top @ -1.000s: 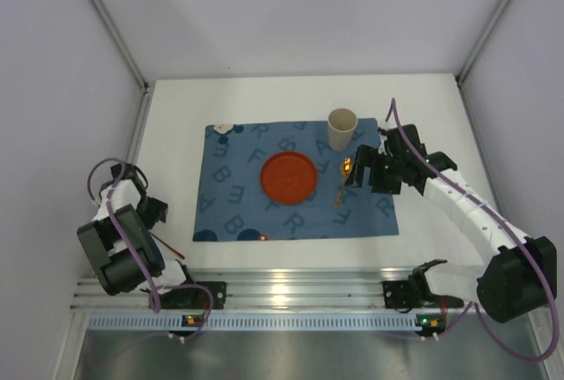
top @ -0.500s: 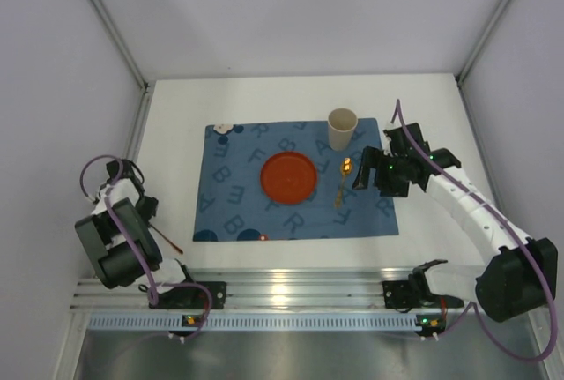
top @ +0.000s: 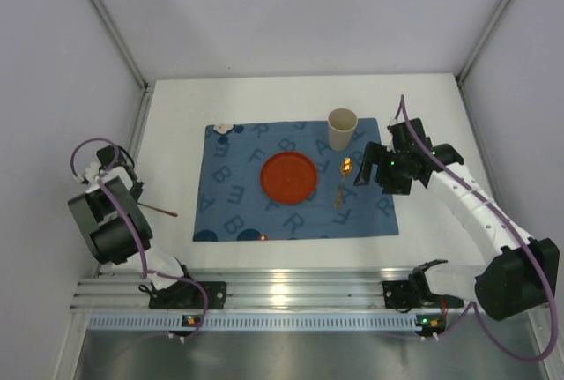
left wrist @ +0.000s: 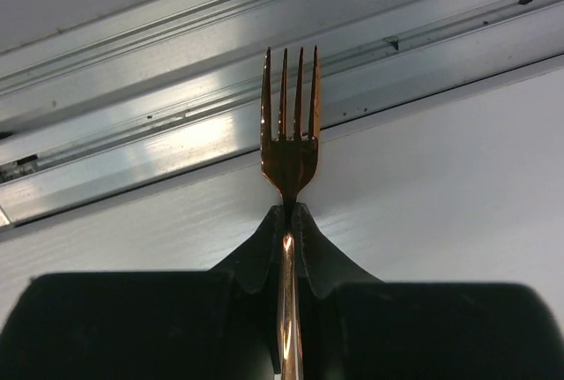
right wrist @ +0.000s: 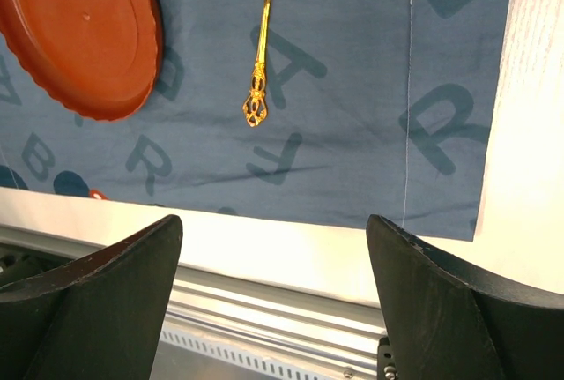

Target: Set the dinner table for one person

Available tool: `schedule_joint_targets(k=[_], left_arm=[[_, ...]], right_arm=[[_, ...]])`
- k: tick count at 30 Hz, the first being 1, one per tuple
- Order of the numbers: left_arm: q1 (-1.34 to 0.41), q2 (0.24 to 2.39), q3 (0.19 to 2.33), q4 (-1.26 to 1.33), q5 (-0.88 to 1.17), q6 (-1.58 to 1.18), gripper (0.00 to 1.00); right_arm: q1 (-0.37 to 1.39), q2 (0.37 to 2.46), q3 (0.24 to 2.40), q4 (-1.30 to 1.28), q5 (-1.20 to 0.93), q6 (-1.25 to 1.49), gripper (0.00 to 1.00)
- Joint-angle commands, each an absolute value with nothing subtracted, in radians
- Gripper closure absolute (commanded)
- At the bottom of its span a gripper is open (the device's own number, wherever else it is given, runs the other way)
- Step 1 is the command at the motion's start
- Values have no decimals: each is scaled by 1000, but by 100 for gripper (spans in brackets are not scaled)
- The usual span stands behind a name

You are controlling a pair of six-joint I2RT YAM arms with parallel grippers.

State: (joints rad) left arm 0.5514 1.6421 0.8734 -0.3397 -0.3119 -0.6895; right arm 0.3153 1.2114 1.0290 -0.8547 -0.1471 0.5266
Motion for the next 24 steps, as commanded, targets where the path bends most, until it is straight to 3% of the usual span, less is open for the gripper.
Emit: schedule_joint_targets(k=[1, 18, 24], left_arm=[[560, 1761, 821, -360, -200, -663, 100], [293, 1536, 1147, -385, -121, -351, 100], [275, 1610, 1273, -388, 201, -299, 100]], right_arm=[[301, 1219, 1069, -854, -133, 560, 15], [299, 1233, 1103, -861, -158, 525, 15], [299, 1181, 1066, -862, -150, 509, 15]])
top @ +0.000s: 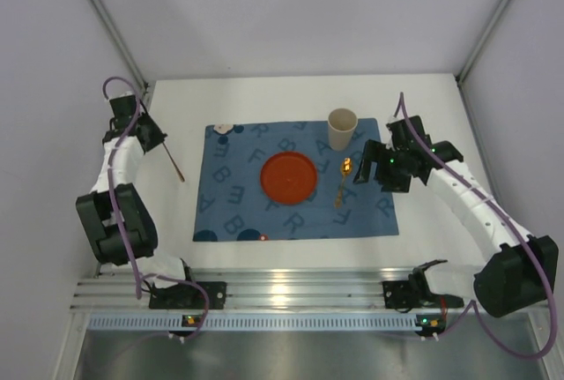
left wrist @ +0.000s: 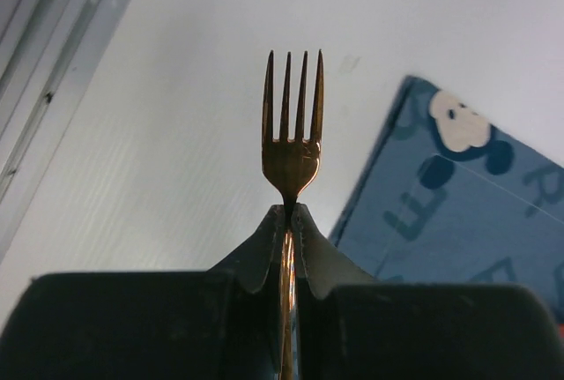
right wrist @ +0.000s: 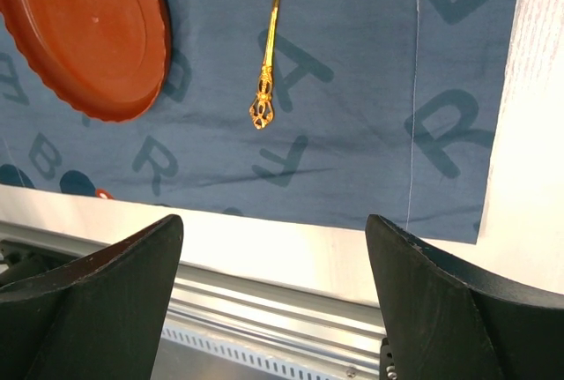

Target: Set the dinner table for one person

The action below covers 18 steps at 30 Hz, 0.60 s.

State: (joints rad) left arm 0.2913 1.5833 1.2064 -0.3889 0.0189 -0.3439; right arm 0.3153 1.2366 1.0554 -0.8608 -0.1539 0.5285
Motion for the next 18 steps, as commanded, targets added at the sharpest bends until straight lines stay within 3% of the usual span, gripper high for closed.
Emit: schedule_joint_targets(k=[1, 13, 18], left_arm=[[240, 1617, 1284, -396, 207, -299, 100], [-104, 1707, 1350, -488, 124, -255, 100], [-170, 1773, 1408, -549, 72, -198, 100]], right_arm=[[299, 1166, 1059, -859, -150, 508, 15], [287, 1063, 936, -816, -164, 503, 15], [281, 1035, 907, -816, -164, 505, 15]])
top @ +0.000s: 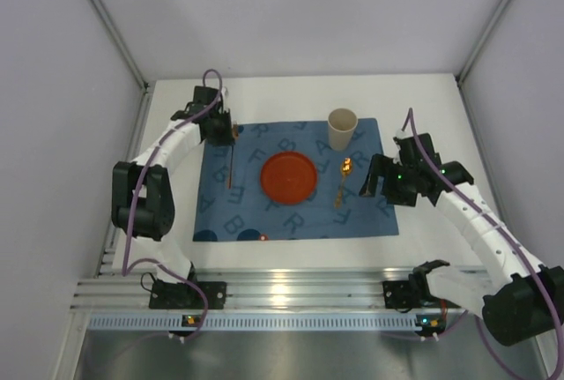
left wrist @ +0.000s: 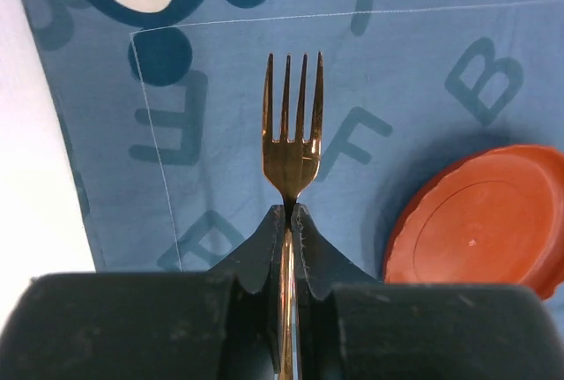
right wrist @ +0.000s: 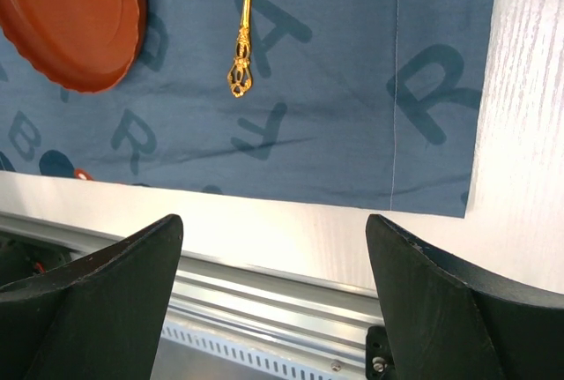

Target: Set the dinner table for one person

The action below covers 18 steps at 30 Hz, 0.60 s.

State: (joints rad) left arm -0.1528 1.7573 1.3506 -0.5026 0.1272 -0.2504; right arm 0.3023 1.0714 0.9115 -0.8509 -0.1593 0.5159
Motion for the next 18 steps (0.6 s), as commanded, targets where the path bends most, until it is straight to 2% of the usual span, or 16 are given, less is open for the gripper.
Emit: schedule_joint_targets(k=[1, 11, 18], left_arm=[[-178, 1781, 1413, -558, 61, -198, 100], [-187, 1778, 1286, -578, -98, -273, 100], [-189, 1707, 1129, -532, -101, -331, 100]], right_arm=[[278, 1029, 907, -818, -166, 505, 15], [252, 1012, 903, -830, -161, 489, 14], [242, 1019, 902, -827, -166, 480, 14]])
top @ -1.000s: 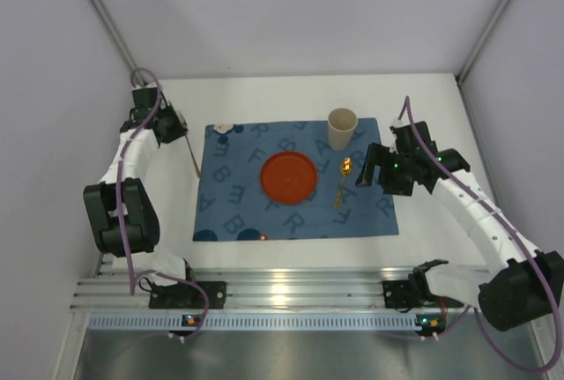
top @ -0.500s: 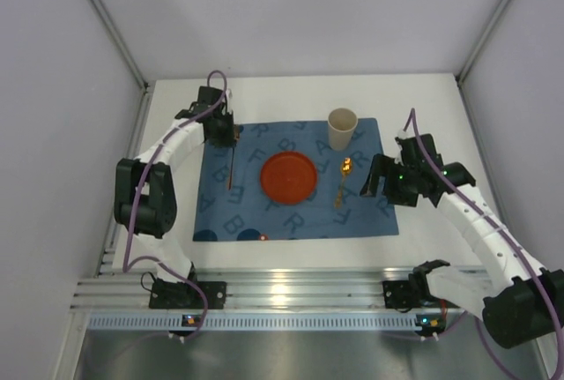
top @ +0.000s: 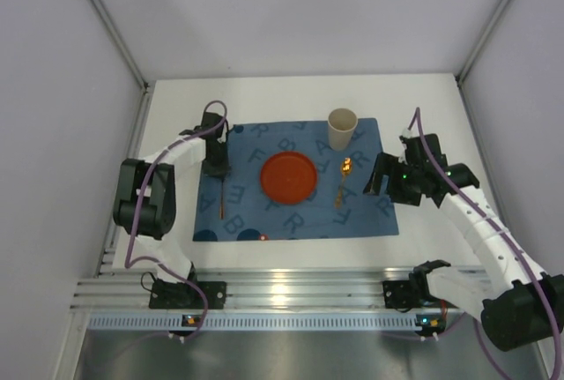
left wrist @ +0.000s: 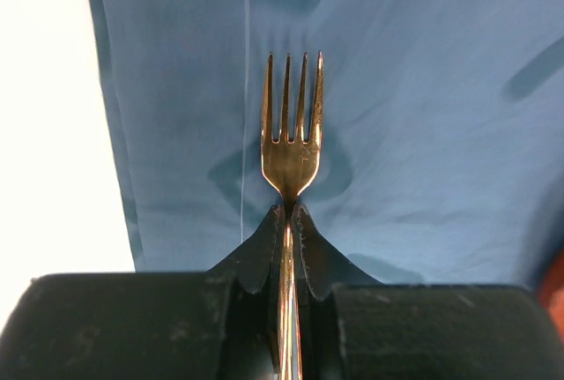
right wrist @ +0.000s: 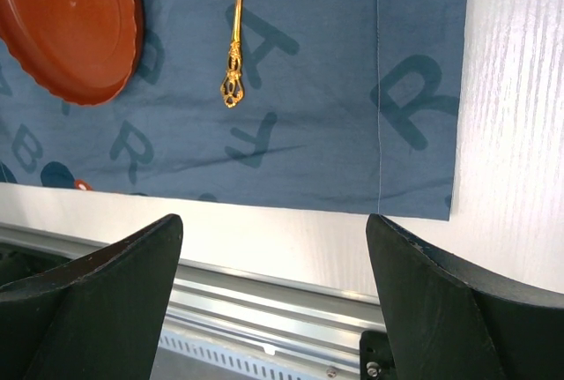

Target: Set the dinner table for one person

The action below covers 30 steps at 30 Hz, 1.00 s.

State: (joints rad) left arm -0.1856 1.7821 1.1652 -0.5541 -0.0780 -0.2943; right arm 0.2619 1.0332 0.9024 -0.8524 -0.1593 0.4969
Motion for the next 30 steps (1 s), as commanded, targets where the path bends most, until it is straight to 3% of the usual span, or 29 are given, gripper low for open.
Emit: schedule_joint_targets(k=[1, 3, 5, 6, 8, 11, 16, 19, 22, 26, 30], left_arm=[[-190, 1706, 1112, -531, -103, -340, 100], [-190, 1694, 1103, -529, -92, -342, 95], [-192, 1674, 1100, -531, -101, -345, 78], [-192, 1666, 1103, -532, -106, -345, 57], [-192, 1645, 1126, -540, -117, -347, 46], [-193, 1612, 1179, -572, -118, -348, 31], [-206, 1520, 1273, -620, -129, -367, 27], [-230, 1422, 1310, -641, -138, -399, 27], [-288, 1305, 1295, -649, -182, -457, 29], [-376, 1114, 1097, -507, -212, -492, 28], [-385, 947, 826, -430, -187, -517, 30]], right_arm=[[242, 1019, 900, -824, -166, 482, 14], [242, 1022, 897, -822, -170, 479, 14], [241, 1019, 897, -821, -172, 477, 9], [239, 1017, 896, -818, -172, 480, 6], [241, 1011, 894, -813, -176, 480, 0], [241, 993, 902, -796, -192, 474, 0], [241, 957, 1020, -811, -186, 423, 0], [239, 966, 1226, -834, -195, 397, 0], [242, 954, 1288, -827, -192, 380, 0], [249, 836, 1087, -744, -45, 432, 0], [250, 541, 846, -657, -21, 466, 0]])
